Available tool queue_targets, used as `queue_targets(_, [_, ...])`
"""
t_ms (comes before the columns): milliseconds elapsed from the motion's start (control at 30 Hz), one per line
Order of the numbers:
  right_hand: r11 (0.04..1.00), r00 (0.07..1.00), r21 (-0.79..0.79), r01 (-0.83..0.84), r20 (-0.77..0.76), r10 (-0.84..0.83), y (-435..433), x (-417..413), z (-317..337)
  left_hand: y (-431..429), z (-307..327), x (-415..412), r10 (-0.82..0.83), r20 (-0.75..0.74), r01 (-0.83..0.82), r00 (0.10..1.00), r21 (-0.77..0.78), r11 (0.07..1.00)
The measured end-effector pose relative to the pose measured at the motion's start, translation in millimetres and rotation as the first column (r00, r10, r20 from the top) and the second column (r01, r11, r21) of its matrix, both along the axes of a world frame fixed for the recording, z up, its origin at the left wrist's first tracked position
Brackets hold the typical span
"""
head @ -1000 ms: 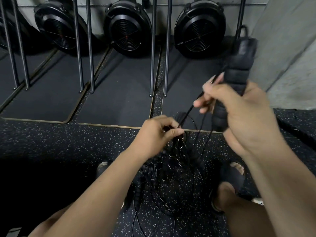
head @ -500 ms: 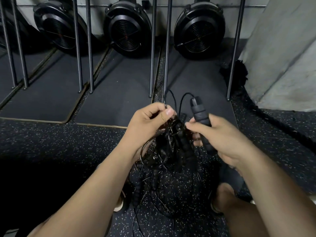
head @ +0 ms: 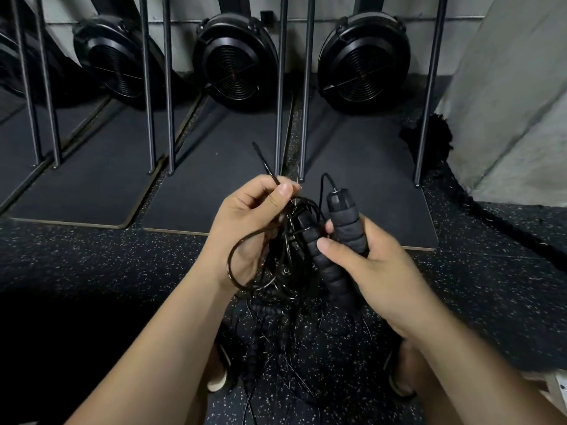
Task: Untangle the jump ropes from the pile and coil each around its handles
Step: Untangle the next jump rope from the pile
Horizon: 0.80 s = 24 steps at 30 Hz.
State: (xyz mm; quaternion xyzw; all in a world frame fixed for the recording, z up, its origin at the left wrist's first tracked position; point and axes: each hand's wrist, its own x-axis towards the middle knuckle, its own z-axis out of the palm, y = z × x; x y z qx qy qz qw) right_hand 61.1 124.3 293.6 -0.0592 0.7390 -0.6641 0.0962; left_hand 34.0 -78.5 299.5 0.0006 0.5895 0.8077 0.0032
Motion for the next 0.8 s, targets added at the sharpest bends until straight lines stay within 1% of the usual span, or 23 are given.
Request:
queue_targets(67, [0.992,0.998,0.128,-0.003,-0.057,0.01,3.0,-2.6,1.8,-2.8,0.0,-0.9,0.042,-0.039,-0.048,0.998,-0.152,0.987])
queue_targets(100, [0.988,0.997,0.155,-0.006,-0.07,0.017,4.1,-2.8,2.5,-4.5,-0.3,-1.4,0.054,-0.06,-0.066,0.997,-0.229,0.971])
queue_targets(167, [0.992,0.996,0.12,-0.024,-0.079,0.034,5.4,-1.7,4.0,-8.1,-1.7,-3.5,0.064,-0.092,-0.094,0.994,-0.366,0.926])
queue_targets(200, [0.996,0.996,0.083,-0.04,-0.078,0.046,5.3,-0.8,4.3,-10.5,-2.4,-4.3,0.069,-0.115,-0.114,0.991,-0.452,0.885])
queue_targets(267, [0.998,0.996,0.013,-0.059,-0.065,0.059,6.0,0.6,3.2,-14.2,-3.6,-6.4,0.062,-0.18,-0.165,0.982,-0.639,0.751])
queue_targets(300, [0.998,0.996,-0.001,-0.058,-0.062,0.058,6.3,1.0,3.4,-15.4,-2.3,-6.4,0.058,-0.205,-0.187,0.977,-0.697,0.692])
queue_targets(333, [0.999,0.996,0.004,-0.053,-0.072,0.053,6.7,1.0,4.2,-16.6,-0.9,-6.7,0.064,-0.222,-0.21,0.973,-0.731,0.649])
queue_targets(400, [0.996,0.991,0.078,-0.036,-0.127,0.046,7.2,0.6,5.4,-18.4,1.6,-6.2,0.073,-0.238,-0.233,0.969,-0.763,0.603])
queue_targets(433, [0.991,0.986,0.135,-0.019,-0.159,0.04,7.6,-0.4,4.9,-18.4,3.3,-5.3,0.066,-0.223,-0.216,0.973,-0.761,0.612])
queue_targets(500, [0.969,0.982,0.247,0.015,-0.186,0.033,9.1,-1.8,1.9,-17.1,6.7,-3.2,0.047,-0.16,-0.149,0.986,-0.715,0.684])
queue_targets(533, [0.963,0.982,0.269,0.02,-0.187,0.032,9.5,-2.2,0.1,-17.1,8.0,-2.5,0.041,-0.131,-0.122,0.99,-0.697,0.707])
queue_targets(600, [0.968,0.983,0.252,0.013,-0.179,0.033,9.6,-2.1,-2.0,-17.5,10.2,-1.7,0.028,-0.086,-0.079,0.996,-0.675,0.734])
queue_targets(667, [0.977,0.984,0.214,-0.001,-0.171,0.039,9.9,-1.4,-2.5,-18.0,10.6,-1.4,0.018,-0.048,-0.044,0.999,-0.624,0.78])
queue_targets(733, [0.983,0.984,0.183,-0.008,-0.173,0.04,10.1,-1.8,-2.5,-17.7,11.4,0.0,0.021,-0.027,-0.032,0.999,-0.563,0.826])
queue_targets(800, [0.982,0.982,0.19,-0.016,-0.181,0.051,11.4,-3.2,-4.2,-15.8,12.6,1.0,0.027,-0.022,-0.035,0.999,-0.523,0.852])
